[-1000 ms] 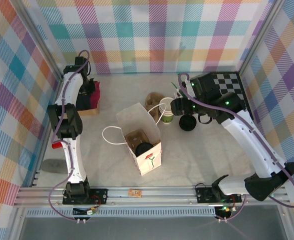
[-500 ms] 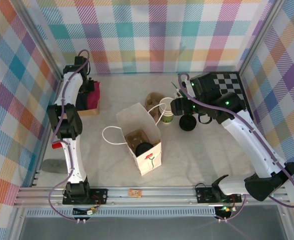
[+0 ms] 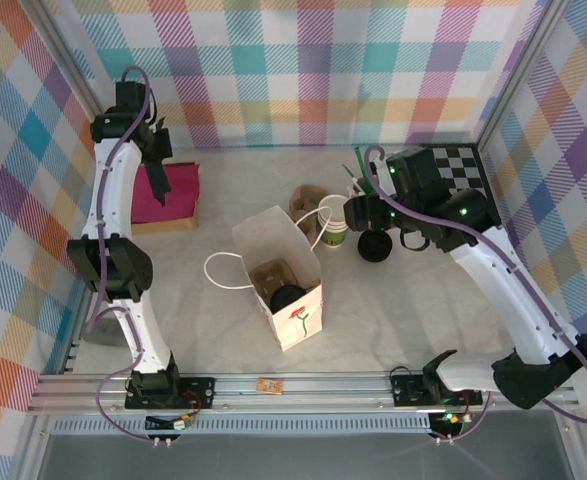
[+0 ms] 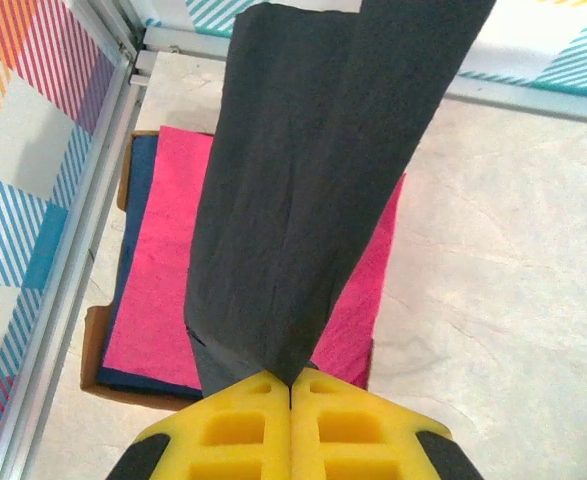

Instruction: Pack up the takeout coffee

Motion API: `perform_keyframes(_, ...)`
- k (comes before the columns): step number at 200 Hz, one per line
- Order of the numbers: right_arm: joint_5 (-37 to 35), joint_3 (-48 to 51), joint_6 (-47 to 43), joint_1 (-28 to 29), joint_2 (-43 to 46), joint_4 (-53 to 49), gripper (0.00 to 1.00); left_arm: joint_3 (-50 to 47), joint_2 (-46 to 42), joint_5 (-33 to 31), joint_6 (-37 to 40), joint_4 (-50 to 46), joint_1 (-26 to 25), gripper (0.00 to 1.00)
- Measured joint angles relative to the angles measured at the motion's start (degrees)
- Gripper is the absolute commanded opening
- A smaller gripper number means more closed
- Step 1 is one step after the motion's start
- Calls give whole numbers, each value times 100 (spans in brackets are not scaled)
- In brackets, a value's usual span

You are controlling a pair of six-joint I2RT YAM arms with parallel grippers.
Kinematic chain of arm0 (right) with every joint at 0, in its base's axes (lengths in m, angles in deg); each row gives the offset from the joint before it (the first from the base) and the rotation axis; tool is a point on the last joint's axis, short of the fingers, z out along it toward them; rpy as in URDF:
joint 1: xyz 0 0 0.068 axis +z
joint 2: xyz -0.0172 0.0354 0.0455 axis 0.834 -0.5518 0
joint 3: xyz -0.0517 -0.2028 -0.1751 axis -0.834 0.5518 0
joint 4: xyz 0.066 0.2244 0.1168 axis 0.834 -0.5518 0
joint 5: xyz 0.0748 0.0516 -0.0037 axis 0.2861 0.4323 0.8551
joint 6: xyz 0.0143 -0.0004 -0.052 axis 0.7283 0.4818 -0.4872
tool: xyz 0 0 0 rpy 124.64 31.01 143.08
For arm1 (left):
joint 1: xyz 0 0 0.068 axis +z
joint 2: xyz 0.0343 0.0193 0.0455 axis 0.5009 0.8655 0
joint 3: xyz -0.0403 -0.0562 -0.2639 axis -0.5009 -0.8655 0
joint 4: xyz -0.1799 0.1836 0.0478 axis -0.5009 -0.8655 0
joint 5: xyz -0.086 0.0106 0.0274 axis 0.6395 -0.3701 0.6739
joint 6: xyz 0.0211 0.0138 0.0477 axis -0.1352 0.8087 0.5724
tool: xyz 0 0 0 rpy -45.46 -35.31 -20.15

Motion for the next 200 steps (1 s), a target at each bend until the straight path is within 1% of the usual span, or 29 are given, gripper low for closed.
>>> perform_keyframes(44, 0, 2, 4, 0, 125, 0, 81, 61, -439, 459, -136, -179, -4, 0)
perform_keyframes(70, -4, 2, 7, 0, 188, -2, 81, 297, -807, 684, -232, -319, -131, 0)
perform_keyframes(109, -87, 24, 13, 0, 382, -9, 81, 1043, -1449, 1143, -505, -433, -560, 0)
perform_keyframes(143, -155, 138, 52, 0, 673, -57, 81, 1300, -1965, 1486, -767, -431, -1023, 0)
perform_keyframes(164, -157, 205, 85, 0, 826, -96, 81, 1388, -2142, 1843, -1014, -415, -1200, 0)
perform_keyframes(200, -170, 385, 201, 0, 1088, -151, 81, 1561, -2236, 2695, -1628, -98, -1266, 0)
